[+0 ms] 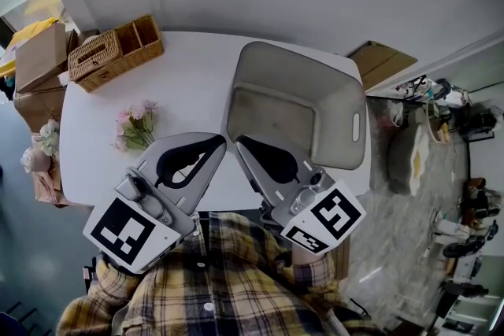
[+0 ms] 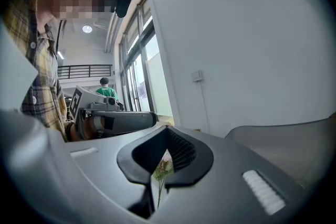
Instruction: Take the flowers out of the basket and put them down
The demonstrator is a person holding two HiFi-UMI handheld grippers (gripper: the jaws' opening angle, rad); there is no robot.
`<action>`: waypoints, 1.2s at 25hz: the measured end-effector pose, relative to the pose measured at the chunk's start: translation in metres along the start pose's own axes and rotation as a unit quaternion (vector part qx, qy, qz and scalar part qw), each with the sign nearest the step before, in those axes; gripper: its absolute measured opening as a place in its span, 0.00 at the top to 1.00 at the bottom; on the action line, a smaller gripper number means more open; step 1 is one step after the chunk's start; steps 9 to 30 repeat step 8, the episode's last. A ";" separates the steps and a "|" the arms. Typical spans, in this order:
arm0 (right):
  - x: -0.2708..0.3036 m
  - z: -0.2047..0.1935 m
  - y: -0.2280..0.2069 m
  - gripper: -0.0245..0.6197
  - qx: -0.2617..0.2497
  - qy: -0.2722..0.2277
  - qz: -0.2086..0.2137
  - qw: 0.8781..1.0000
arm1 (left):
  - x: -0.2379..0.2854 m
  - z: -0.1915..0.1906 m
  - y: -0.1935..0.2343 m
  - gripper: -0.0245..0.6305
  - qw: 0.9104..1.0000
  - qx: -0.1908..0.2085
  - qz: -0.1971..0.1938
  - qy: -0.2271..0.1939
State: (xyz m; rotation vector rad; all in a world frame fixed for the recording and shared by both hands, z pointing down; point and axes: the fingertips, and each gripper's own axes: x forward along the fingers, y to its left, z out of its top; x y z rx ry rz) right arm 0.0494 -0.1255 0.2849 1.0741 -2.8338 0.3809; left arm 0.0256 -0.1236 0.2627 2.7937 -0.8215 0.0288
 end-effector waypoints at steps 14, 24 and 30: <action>-0.005 0.004 -0.003 0.95 -0.003 -0.001 -0.001 1.000 | 0.006 0.004 -0.001 0.94 1.000 0.001 -0.023 0.008; -0.005 0.004 -0.003 0.95 -0.003 -0.001 -0.001 1.000 | 0.006 0.004 -0.001 0.94 1.000 0.001 -0.023 0.008; -0.005 0.004 -0.003 0.95 -0.003 -0.001 -0.001 1.000 | 0.006 0.004 -0.001 0.94 1.000 0.001 -0.023 0.008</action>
